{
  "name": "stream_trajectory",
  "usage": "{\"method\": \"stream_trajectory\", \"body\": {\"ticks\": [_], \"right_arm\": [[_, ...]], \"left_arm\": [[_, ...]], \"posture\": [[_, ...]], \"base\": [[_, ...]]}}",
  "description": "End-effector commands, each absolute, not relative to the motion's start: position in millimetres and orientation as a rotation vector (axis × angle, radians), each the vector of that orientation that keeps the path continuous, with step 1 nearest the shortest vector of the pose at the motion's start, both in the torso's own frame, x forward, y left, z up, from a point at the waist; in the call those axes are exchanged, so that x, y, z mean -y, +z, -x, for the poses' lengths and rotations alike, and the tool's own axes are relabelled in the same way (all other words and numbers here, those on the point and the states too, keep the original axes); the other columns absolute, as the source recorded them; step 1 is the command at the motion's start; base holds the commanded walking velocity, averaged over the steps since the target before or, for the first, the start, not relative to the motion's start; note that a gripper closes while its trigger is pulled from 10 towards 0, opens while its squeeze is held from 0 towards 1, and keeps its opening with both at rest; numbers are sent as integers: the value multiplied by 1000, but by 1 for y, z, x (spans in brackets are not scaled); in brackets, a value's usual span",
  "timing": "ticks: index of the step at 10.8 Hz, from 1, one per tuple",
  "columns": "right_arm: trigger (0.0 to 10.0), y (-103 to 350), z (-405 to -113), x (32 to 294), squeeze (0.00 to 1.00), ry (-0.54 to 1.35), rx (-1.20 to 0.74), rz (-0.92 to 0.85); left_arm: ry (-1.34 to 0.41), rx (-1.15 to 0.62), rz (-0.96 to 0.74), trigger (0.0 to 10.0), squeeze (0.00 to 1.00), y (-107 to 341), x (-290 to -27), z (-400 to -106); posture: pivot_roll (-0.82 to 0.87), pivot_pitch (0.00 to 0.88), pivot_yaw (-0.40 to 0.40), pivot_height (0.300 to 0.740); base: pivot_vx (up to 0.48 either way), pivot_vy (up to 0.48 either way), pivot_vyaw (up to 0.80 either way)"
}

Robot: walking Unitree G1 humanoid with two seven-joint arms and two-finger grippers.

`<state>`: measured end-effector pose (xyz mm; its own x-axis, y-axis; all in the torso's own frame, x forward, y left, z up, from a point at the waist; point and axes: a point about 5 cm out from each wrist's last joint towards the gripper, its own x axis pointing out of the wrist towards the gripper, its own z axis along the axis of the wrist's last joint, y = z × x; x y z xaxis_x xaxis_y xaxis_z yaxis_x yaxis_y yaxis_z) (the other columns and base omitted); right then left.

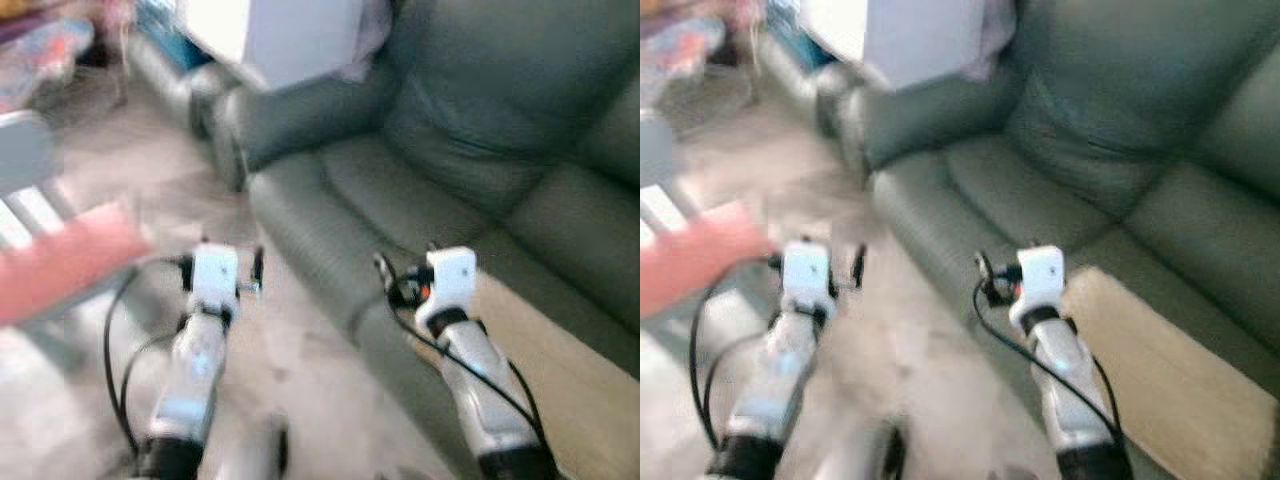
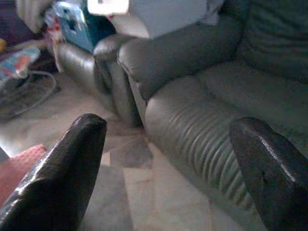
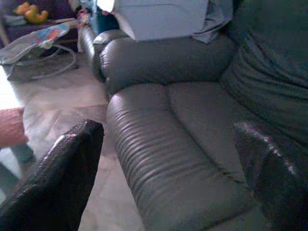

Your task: Move the pillow to the sofa

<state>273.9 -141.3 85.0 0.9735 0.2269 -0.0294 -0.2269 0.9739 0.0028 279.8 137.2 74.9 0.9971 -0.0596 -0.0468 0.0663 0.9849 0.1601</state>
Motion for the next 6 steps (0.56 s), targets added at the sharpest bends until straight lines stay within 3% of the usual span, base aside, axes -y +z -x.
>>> {"method": "stream_trajectory", "body": {"ticks": [1, 5, 6], "right_arm": [[10000, 87, -275, 139, 0, 236, -22, -7], [10000, 88, -277, 139, 0, 243, -18, -27], [10000, 87, -277, 138, 0, 255, -24, -31]], "left_arm": [[-56, -33, -180, 10000, 0, 79, -139, -282], [-21, -35, -207, 10000, 0, 80, -141, -287], [-7, -27, -211, 10000, 0, 80, -142, -286]], "posture": [[-32, 90, -33, 740], [-27, 92, -32, 740], [-17, 91, -40, 740]], "base": [[0, 480, 781], [0, 480, 778], [0, 255, 775]]}}
